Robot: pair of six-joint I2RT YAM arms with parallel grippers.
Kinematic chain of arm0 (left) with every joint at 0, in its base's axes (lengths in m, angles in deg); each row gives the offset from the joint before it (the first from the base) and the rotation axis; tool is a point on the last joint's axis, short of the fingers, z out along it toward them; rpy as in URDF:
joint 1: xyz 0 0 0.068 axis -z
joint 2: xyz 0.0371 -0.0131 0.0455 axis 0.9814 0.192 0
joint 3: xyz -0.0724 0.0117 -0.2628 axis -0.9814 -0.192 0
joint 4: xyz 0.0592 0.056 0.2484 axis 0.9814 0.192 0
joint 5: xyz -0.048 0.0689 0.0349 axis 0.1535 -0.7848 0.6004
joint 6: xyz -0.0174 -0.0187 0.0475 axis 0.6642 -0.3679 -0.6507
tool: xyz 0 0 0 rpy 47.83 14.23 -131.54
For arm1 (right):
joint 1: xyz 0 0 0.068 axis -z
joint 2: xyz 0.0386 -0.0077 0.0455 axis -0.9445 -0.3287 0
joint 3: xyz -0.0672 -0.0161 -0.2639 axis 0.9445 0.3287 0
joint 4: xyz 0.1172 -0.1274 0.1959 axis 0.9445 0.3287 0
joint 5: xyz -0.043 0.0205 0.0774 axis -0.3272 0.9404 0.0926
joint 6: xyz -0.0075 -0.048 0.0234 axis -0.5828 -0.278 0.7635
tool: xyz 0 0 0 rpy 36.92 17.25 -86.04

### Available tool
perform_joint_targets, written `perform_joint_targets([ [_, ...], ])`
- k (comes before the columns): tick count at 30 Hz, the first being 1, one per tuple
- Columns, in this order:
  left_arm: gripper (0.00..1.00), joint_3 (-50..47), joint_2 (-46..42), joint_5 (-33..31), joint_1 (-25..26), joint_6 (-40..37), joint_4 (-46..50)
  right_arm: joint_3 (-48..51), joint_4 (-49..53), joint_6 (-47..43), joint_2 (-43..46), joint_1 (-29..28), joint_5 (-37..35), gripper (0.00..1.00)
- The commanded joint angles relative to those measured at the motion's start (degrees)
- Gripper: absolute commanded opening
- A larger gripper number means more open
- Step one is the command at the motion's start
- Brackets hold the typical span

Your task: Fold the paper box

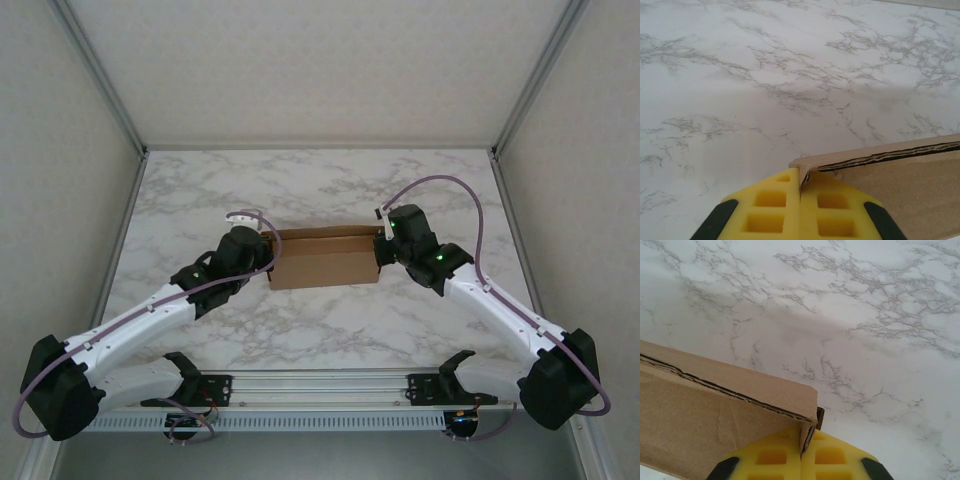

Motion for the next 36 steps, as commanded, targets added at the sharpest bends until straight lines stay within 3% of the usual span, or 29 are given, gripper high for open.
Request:
perform_joint_targets([
  [1,0.00,-0.88,0.47,1.34,0.79,-0.57,5.73,-0.14,6.93,-1.59,-0.53,-0.24,-1.60,0.00],
  [6,0.00,-0.79,0.78,1.49,0.76,-0.94,5.50,1.81,6.65,0.59,-0.59,-0.63,-0.29,0.04],
  [13,0.00,-0.20,1.61,1.56,0.78,-2.47,5.49,-0.49,5.00,1.95,4.72,-0.10,6.86,0.41],
  [19,0.00,0.46,2.18,1.54,0.79,-4.24,5.75,-6.42,7.90,1.89,5.27,1.96,10.13,0.54],
  [22,0.00,0.83,2.52,1.80,0.78,-4.89,6.08,-7.33,9.12,1.77,5.20,2.94,10.28,0.53],
  [36,0.00,1.23,2.28,2.18,0.79,-6.66,6.82,-4.53,9.03,1.07,1.29,4.79,11.92,0.33],
])
